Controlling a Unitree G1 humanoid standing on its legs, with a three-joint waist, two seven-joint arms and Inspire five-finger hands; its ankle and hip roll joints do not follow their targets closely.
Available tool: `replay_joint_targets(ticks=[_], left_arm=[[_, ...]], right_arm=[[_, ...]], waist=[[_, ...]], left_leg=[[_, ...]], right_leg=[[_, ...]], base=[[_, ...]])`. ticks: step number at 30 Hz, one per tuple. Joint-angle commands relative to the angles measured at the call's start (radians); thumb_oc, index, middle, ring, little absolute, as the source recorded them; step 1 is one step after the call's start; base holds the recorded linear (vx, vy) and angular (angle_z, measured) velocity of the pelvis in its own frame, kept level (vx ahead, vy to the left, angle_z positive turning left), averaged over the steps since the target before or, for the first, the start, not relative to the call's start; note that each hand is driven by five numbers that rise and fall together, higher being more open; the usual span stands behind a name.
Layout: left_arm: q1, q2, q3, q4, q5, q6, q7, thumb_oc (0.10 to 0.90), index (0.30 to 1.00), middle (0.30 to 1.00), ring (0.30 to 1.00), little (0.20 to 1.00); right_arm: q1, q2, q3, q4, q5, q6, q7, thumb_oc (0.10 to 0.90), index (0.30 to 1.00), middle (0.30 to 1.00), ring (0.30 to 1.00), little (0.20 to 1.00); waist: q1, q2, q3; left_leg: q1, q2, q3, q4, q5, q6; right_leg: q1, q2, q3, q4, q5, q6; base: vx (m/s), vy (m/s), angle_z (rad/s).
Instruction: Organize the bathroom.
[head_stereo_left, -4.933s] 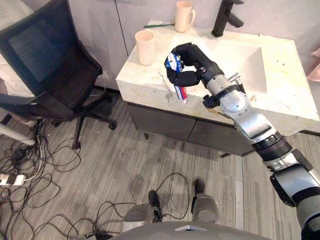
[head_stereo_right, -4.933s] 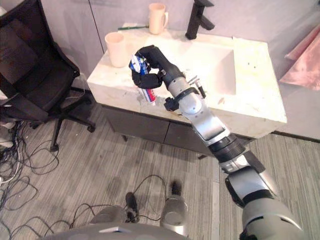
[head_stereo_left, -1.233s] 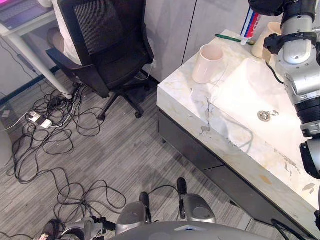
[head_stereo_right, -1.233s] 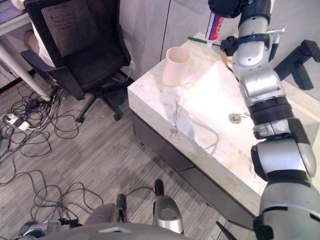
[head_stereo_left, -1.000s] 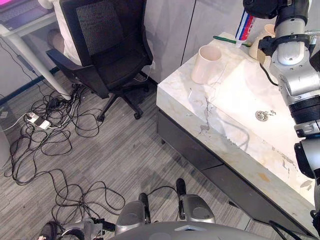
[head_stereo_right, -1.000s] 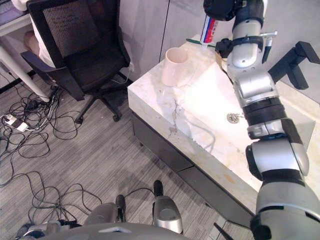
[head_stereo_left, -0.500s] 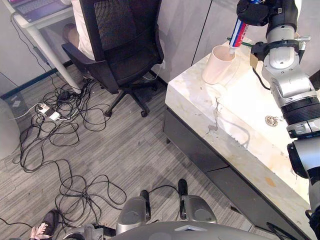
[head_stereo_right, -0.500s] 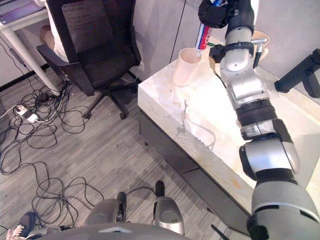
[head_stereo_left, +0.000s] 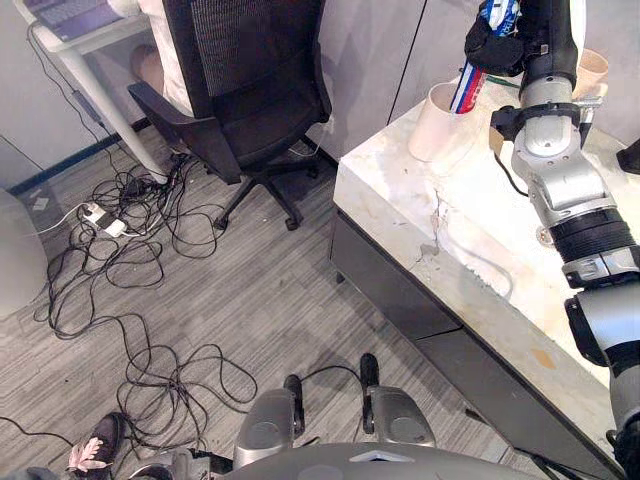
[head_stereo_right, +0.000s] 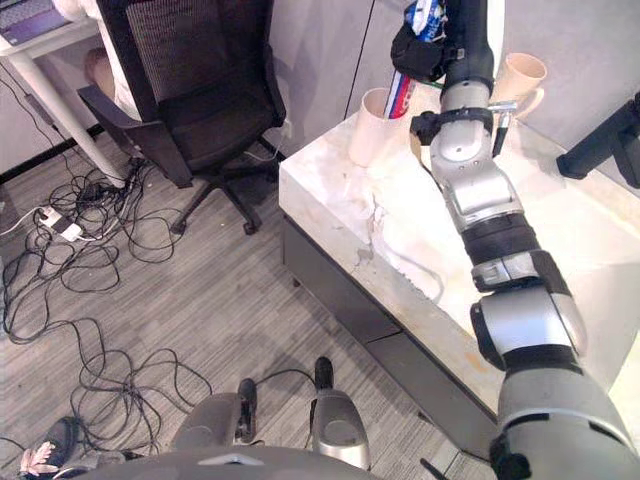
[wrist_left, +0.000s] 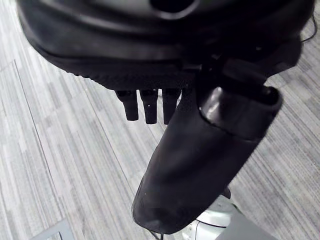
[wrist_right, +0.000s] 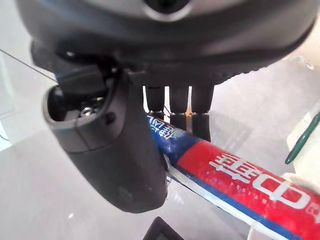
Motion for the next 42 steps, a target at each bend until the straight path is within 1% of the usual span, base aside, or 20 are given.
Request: replay_joint_targets(ticks=[1, 4, 5, 6, 8, 10, 12, 16, 17, 23, 25, 27, 29, 31, 33, 37, 42], left_arm=[[0.063, 0.06, -0.032, 0.014, -0.004, 0.01, 0.028, 0.8, 0.9, 0.9, 0.9, 0.9], [0.055, 0.063, -0.034, 0.014, -0.012, 0.001, 0.026, 0.8, 0.9, 0.9, 0.9, 0.9], [0.053, 0.064, -0.034, 0.013, -0.01, -0.001, 0.021, 0.8, 0.9, 0.9, 0.9, 0.9], [0.05, 0.066, -0.034, 0.012, -0.011, -0.003, 0.015, 0.8, 0.9, 0.9, 0.9, 0.9], [0.047, 0.065, -0.037, 0.01, -0.008, -0.004, 0.009, 0.8, 0.9, 0.9, 0.9, 0.9], [0.046, 0.064, -0.039, 0.008, -0.004, -0.003, 0.007, 0.8, 0.9, 0.9, 0.9, 0.9], [0.046, 0.059, -0.044, 0.009, -0.003, -0.008, 0.008, 0.8, 0.9, 0.9, 0.9, 0.9], [0.045, 0.054, -0.047, 0.009, 0.008, -0.009, 0.008, 0.8, 0.9, 0.9, 0.9, 0.9], [0.041, 0.054, -0.048, 0.007, 0.016, -0.002, 0.005, 0.8, 0.9, 0.9, 0.9, 0.9], [0.04, 0.052, -0.046, 0.008, 0.038, 0.003, -0.002, 0.8, 0.9, 0.9, 0.9, 0.9], [0.04, 0.053, -0.049, 0.007, 0.045, 0.008, -0.004, 0.8, 0.9, 0.9, 0.9, 0.9], [0.038, 0.055, -0.048, 0.006, 0.053, 0.01, -0.009, 0.8, 0.9, 0.9, 0.9, 0.9], [0.035, 0.057, -0.048, 0.008, 0.061, 0.01, -0.016, 0.8, 0.9, 0.9, 0.9, 0.9], [0.03, 0.055, -0.047, 0.008, 0.077, 0.017, -0.02, 0.8, 0.9, 0.9, 0.9, 0.9], [0.027, 0.054, -0.05, 0.006, 0.082, 0.022, -0.019, 0.8, 0.9, 0.9, 0.9, 0.9], [0.017, 0.055, -0.046, 0.012, 0.092, 0.027, -0.025, 0.8, 0.9, 0.9, 0.9, 0.9], [0.0, 0.059, -0.048, 0.009, 0.086, 0.045, -0.031, 0.8, 0.9, 0.9, 0.9, 0.9]], right_arm=[[-0.116, -0.032, -0.108, -0.02, 0.0, -0.13, -0.066, 0.4, 0.3, 0.3, 0.3, 0.3], [-0.114, -0.017, -0.115, -0.023, 0.029, -0.134, -0.065, 0.4, 0.3, 0.3, 0.3, 0.3], [-0.116, -0.013, -0.114, -0.023, 0.034, -0.135, -0.065, 0.535, 0.502, 0.502, 0.502, 0.502], [-0.117, -0.004, -0.112, -0.023, 0.046, -0.134, -0.053, 0.8, 0.9, 0.9, 0.9, 0.9], [-0.114, 0.007, -0.107, -0.027, 0.069, -0.117, -0.028, 0.8, 0.9, 0.9, 0.9, 0.9], [-0.113, 0.011, -0.105, -0.029, 0.066, -0.109, -0.02, 0.8, 0.9, 0.9, 0.9, 0.9], [-0.109, 0.02, -0.1, -0.024, 0.082, -0.111, -0.01, 0.8, 0.9, 0.9, 0.9, 0.9], [-0.099, 0.027, -0.102, -0.03, 0.071, -0.096, 0.013, 0.8, 0.9, 0.9, 0.9, 0.9], [-0.1, 0.025, -0.101, -0.035, 0.062, -0.082, 0.027, 0.8, 0.9, 0.9, 0.9, 0.9], [-0.1, 0.018, -0.092, -0.037, 0.057, -0.063, 0.065, 0.8, 0.9, 0.9, 0.9, 0.9], [-0.09, 0.012, -0.089, -0.048, 0.05, -0.037, 0.101, 0.8, 0.9, 0.9, 0.9, 0.9], [-0.089, 0.01, -0.082, -0.046, 0.046, -0.026, 0.127, 0.8, 0.9, 0.9, 0.9, 0.9], [-0.086, 0.015, -0.075, -0.046, 0.049, -0.015, 0.149, 0.8, 0.9, 0.9, 0.9, 0.9], [-0.068, 0.028, -0.061, -0.057, 0.041, 0.008, 0.206, 0.8, 0.9, 0.9, 0.9, 0.9], [-0.056, 0.039, -0.051, -0.073, 0.042, 0.021, 0.216, 0.8, 0.9, 0.9, 0.9, 0.9], [-0.03, 0.058, -0.042, -0.108, 0.05, 0.026, 0.251, 0.8, 0.9, 0.9, 0.9, 0.9], [-0.02, 0.059, -0.035, -0.151, -0.042, 0.012, 0.248, 0.8, 0.9, 0.9, 0.9, 0.9]], waist=[[0.027, -0.01, -0.032], [0.026, -0.004, -0.018], [0.025, 0.0, -0.013], [0.024, 0.004, -0.008], [0.023, 0.007, -0.005], [0.022, 0.009, -0.004], [0.023, 0.009, -0.004], [0.021, 0.004, -0.009], [0.018, 0.001, -0.014], [0.01, -0.004, -0.022], [0.002, -0.009, -0.03], [-0.004, -0.01, -0.031], [-0.009, -0.01, -0.033], [-0.018, -0.013, -0.039], [-0.022, -0.015, -0.04], [-0.036, -0.02, -0.044], [-0.053, -0.024, -0.046]], left_leg=[[0.093, -0.029, 0.036, -0.113, -0.008, 0.051], [0.081, -0.03, 0.037, -0.111, -0.005, 0.049], [0.078, -0.03, 0.038, -0.111, -0.003, 0.048], [0.074, -0.03, 0.039, -0.11, -0.002, 0.047], [0.07, -0.032, 0.038, -0.109, 0.0, 0.045], [0.07, -0.033, 0.037, -0.11, 0.001, 0.044], [0.071, -0.035, 0.035, -0.113, 0.003, 0.044], [0.073, -0.033, 0.037, -0.112, 0.0, 0.044], [0.076, -0.033, 0.038, -0.113, -0.001, 0.044], [0.085, -0.033, 0.042, -0.12, -0.001, 0.046], [0.091, -0.034, 0.043, -0.121, -0.003, 0.049], [0.093, -0.035, 0.043, -0.123, -0.003, 0.051], [0.096, -0.035, 0.045, -0.124, -0.005, 0.052], [0.101, -0.037, 0.049, -0.124, -0.008, 0.055], [0.102, -0.038, 0.05, -0.12, -0.011, 0.058], [0.105, -0.039, 0.057, -0.11, -0.02, 0.063], [0.107, -0.039, 0.067, -0.107, -0.022, 0.068]], right_leg=[[-0.069, 0.029, 0.067, 0.097, -0.114, 0.021], [-0.074, 0.029, 0.072, 0.091, -0.111, 0.019], [-0.075, 0.029, 0.073, 0.09, -0.11, 0.018], [-0.077, 0.029, 0.075, 0.09, -0.111, 0.017], [-0.077, 0.03, 0.08, 0.091, -0.113, 0.016], [-0.077, 0.03, 0.08, 0.09, -0.113, 0.015], [-0.074, 0.03, 0.079, 0.086, -0.113, 0.014], [-0.071, 0.03, 0.079, 0.086, -0.114, 0.016], [-0.067, 0.031, 0.081, 0.082, -0.113, 0.016], [-0.062, 0.036, 0.092, 0.078, -0.112, 0.016], [-0.057, 0.039, 0.1, 0.075, -0.11, 0.016], [-0.056, 0.04, 0.107, 0.074, -0.108, 0.016], [-0.056, 0.041, 0.113, 0.073, -0.107, 0.016], [-0.057, 0.042, 0.121, 0.073, -0.103, 0.018], [-0.058, 0.043, 0.126, 0.075, -0.102, 0.017], [-0.06, 0.045, 0.139, 0.079, -0.1, 0.017], [-0.06, 0.046, 0.152, 0.075, -0.094, 0.017]], base=[[0.0, 0.0, 0.0], [-0.06, -0.009, 0.01], [-0.08, 0.005, 0.03], [-0.06, 0.013, 0.03], [-0.02, 0.008, 0.01], [0.0, 0.0, 0.0], [0.0, 0.0, 0.0], [0.0, 0.0, 0.0], [0.0, 0.0, 0.0], [0.0, 0.007, -0.03], [0.01, 0.009, -0.08], [-0.01, 0.027, -0.08], [-0.01, 0.033, -0.09], [0.0, 0.035, -0.06], [0.01, 0.031, -0.08], [0.01, 0.022, -0.1], [-0.01, 0.025, -0.16]])
